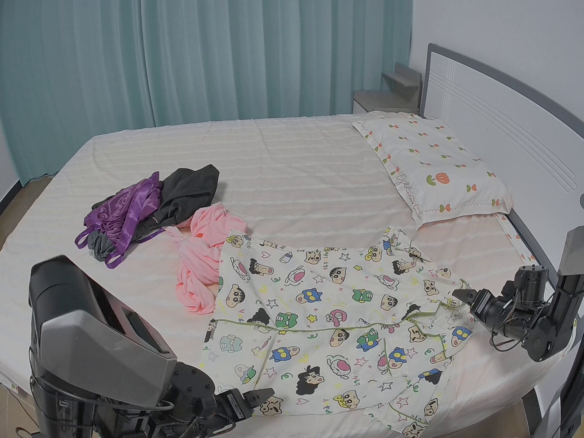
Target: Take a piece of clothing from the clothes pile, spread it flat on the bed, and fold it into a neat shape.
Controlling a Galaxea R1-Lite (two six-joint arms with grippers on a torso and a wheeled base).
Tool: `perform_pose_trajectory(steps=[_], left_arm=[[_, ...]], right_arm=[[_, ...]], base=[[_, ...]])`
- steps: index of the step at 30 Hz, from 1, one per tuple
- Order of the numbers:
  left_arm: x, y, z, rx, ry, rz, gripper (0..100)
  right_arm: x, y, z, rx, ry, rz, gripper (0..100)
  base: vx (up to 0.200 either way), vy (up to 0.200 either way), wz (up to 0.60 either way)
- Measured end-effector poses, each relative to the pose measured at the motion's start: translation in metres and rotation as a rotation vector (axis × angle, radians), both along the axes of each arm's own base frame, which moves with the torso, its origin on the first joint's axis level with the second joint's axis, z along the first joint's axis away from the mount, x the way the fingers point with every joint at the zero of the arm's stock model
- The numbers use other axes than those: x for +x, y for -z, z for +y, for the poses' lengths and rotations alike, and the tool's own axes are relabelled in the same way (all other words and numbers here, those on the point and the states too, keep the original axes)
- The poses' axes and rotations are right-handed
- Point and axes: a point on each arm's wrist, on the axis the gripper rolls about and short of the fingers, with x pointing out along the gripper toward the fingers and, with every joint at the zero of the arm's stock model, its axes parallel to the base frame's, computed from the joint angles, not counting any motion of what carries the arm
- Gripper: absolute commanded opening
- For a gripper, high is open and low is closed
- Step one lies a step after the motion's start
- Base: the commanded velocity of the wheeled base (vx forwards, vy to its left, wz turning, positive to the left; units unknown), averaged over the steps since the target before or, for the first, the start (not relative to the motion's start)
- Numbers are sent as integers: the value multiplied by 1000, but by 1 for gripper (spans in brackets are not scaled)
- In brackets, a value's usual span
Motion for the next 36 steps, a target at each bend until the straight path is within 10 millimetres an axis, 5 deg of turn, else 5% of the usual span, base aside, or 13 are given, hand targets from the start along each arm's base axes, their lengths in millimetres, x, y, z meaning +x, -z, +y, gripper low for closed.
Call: perform_pose_trajectory(steps=[19,36], left_arm=[[41,5,-12,-49,-218,-126,100],[52,-6,-7,-82,-266,-169,100]], right_arm=[[5,0,1,22,13,-24,100],[7,4,1,31,22,-56,100]], base=[[0,0,0],[0,0,0]])
